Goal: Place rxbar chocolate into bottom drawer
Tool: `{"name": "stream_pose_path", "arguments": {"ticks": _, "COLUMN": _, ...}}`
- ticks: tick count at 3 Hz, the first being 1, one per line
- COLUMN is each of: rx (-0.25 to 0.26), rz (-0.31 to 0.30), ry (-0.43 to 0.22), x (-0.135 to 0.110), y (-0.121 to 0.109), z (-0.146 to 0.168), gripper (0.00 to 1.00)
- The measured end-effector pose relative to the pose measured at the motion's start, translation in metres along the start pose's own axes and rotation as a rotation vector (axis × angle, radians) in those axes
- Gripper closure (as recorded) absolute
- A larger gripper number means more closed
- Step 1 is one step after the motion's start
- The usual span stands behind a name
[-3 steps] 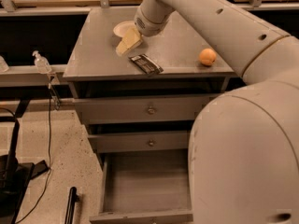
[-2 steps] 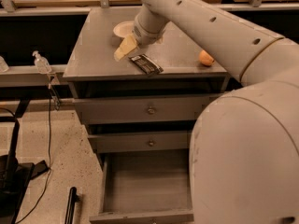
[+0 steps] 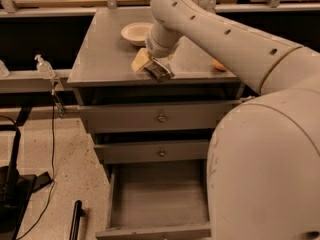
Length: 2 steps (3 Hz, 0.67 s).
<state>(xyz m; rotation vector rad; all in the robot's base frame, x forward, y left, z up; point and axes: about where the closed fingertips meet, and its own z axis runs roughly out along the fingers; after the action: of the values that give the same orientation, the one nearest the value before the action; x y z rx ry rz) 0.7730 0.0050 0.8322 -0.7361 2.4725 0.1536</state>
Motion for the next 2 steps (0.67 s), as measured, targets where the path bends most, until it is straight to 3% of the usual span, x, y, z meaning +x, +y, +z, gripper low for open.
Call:
{"name": "stream_pose_path", "arguments": {"ticks": 1, "rx": -0.012, "rz": 0.004, "ry": -0.004, "x": 0.0056, "y": -0.0039, "z": 0.0068, "gripper": 0.57}}
{"name": "stream_pose_path", "arguments": {"ticks": 2, "rx": -0.014, "rz": 0.003, "ry": -0.005, "x": 0.0034, "y": -0.0042, "z": 0.0033, "gripper": 0.8}}
